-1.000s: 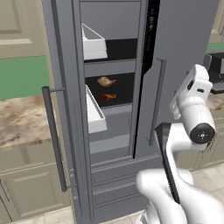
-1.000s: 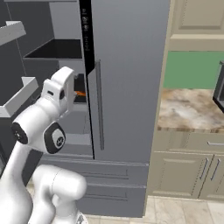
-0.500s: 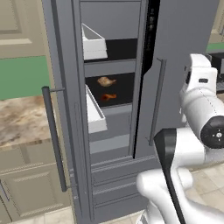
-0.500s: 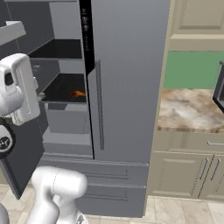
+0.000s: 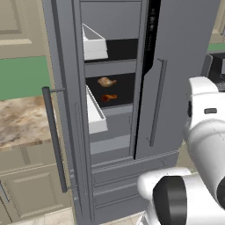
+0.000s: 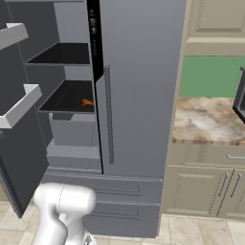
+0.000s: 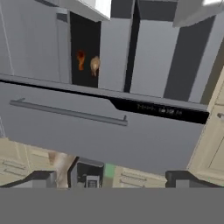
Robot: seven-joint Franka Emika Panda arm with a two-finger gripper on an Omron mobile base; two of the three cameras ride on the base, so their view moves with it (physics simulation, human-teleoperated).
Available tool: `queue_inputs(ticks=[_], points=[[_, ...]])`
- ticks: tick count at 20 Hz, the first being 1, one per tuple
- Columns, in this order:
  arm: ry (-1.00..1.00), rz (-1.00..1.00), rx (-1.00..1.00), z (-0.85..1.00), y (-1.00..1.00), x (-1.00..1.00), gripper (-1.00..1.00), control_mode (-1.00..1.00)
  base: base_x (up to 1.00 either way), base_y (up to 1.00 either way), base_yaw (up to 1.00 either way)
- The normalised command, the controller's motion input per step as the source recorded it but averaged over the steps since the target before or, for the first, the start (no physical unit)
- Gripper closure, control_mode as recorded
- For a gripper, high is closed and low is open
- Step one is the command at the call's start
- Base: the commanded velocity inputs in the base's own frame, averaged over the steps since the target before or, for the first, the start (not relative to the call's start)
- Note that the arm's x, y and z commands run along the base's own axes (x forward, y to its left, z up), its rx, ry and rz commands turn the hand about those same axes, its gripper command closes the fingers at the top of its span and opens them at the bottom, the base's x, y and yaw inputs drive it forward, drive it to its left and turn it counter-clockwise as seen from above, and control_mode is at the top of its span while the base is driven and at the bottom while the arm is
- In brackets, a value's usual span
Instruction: Place the chicken drumstick on the counter behind the older chicken drumstick on the same shelf of the fridge to maintain FIFO order. Close the fridge door when finished.
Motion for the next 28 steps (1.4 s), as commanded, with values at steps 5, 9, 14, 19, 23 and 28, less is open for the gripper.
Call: queue_inputs(ticks=[5,9,14,19,23,28], points=[[-0.01,0.01,-0.16,-0.64,0.66,-0.23,-1.0,-1.0,0.0,0.0,0.0],[0.0,0.07,-0.12,-0.62,0.84,0.03,-1.0,-1.0,0.0,0.0,0.0],[0.0,0.08,-0.12,-0.54,0.95,0.19,-1.0,-1.0,0.0,0.0,0.0],[-0.03,0.06,-0.14,-0.4,0.95,0.22,-1.0,-1.0,0.0,0.0,0.0],[-0.01,0.01,-0.13,-0.24,0.78,0.34,-1.0,-1.0,0.0,0.0,0.0],[0.02,-0.03,-0.11,-0.14,0.51,0.53,-1.0,-1.0,0.0,0.0,0.0]])
